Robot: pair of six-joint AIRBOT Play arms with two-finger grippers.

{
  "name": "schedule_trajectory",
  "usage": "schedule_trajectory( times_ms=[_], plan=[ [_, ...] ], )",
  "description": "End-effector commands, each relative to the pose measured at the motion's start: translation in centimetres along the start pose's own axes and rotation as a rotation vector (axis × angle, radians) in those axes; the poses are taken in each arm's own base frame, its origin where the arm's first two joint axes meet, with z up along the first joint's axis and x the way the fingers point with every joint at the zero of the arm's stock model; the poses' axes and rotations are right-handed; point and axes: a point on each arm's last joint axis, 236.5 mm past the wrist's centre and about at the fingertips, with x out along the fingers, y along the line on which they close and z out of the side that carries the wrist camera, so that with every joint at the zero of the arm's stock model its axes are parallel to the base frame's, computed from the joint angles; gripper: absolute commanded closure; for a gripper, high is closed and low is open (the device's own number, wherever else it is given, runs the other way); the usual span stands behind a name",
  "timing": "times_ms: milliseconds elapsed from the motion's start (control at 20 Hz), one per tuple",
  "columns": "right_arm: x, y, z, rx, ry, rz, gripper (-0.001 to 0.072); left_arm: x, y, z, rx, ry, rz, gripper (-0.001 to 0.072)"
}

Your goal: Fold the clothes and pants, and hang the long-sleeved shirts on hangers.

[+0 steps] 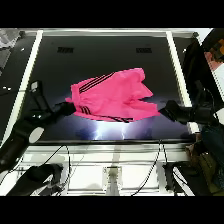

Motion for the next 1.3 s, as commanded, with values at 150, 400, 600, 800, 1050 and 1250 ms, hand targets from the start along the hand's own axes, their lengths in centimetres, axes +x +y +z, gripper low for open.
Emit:
schedule_trajectory(
  times_ms=[150, 400, 600, 800, 1050, 1250],
  plan=[
    [-2.4, -1.4, -4.6, 0.069, 0.062, -0.066, 0.0705, -2.6, 1.1, -2.1, -0.017, 0.027, 0.009, 0.0687],
    [-2.2, -0.2, -0.7, 0.016, -0.029, -0.039, 0.0706, -2.2, -0.6, -1.5, -0.058, -0.003, -0.047, 0.0686],
    [-1.1, 2.1, 6.5, -0.09, -0.092, -0.028, 0.0705, -0.7, -3.4, 3.2, -0.186, -0.176, -0.179, 0.0687],
    [0.7, 4.9, 13.0, -0.157, -0.123, -0.015, 0.0705, 2.1, -3.6, 6.3, -0.315, -0.27, -0.237, 0.0686],
    [4.4, 7.8, 18.7, -0.206, -0.149, 0.005, 0.0705, 5.6, -2.9, 7.7, -0.417, -0.303, -0.255, 0.0686],
    [6.4, 8.7, 21.9, -0.197, -0.165, 0.017, 0.0705, 6.8, -3.4, 9.9, -0.431, -0.359, -0.298, 0.0686]
  ],
)
